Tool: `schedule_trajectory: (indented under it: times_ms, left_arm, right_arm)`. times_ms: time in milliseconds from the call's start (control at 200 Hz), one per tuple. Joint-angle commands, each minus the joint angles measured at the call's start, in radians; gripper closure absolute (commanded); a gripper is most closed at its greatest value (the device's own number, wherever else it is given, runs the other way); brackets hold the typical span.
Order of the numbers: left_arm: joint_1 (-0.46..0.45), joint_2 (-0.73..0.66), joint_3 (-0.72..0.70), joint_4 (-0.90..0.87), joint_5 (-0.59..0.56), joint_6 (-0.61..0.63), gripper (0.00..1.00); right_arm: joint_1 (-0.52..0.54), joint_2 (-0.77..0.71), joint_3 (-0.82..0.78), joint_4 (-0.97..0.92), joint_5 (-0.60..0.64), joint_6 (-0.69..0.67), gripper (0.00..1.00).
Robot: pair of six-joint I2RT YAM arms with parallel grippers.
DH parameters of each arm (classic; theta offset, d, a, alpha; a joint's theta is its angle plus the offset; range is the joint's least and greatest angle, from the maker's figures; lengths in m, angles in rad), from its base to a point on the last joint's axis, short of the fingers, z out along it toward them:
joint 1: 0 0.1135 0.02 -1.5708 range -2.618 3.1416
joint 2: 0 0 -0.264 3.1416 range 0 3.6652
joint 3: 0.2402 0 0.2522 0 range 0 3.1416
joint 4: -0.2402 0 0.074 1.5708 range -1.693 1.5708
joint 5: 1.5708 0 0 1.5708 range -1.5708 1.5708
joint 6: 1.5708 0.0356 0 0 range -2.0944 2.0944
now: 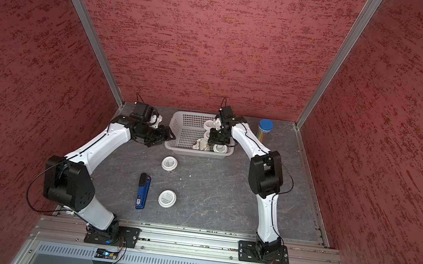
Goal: Put the yogurt in the basket
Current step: Place the yogurt in the basket, then adjust the yogurt in the basket.
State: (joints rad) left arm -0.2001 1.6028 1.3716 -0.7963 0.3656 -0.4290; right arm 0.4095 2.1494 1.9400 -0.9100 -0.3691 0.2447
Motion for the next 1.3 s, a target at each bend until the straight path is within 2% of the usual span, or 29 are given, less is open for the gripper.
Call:
schedule_trajectory:
  times_ms: [0, 260, 761, 1292]
  left_arm:
    - [0.008, 0.008, 0.017, 0.003, 0.009, 0.016, 0.2]
    - [0.007, 0.006, 0.014, 0.002, 0.006, 0.017, 0.19]
    - [0.007, 0.002, 0.014, -0.007, -0.007, 0.021, 0.2]
    - [0.004, -0.005, 0.009, -0.009, -0.011, 0.021, 0.2]
  right_arm:
    - [0.022, -0.041, 0.027, 0.005, 0.027, -0.019, 0.72]
    - [0.045, -0.012, 0.033, 0.058, -0.005, 0.0, 0.84]
    - [0.048, 0.036, 0.001, 0.073, 0.02, -0.005, 0.86]
    - [0.029, 0.018, -0.079, 0.106, 0.032, -0.004, 0.86]
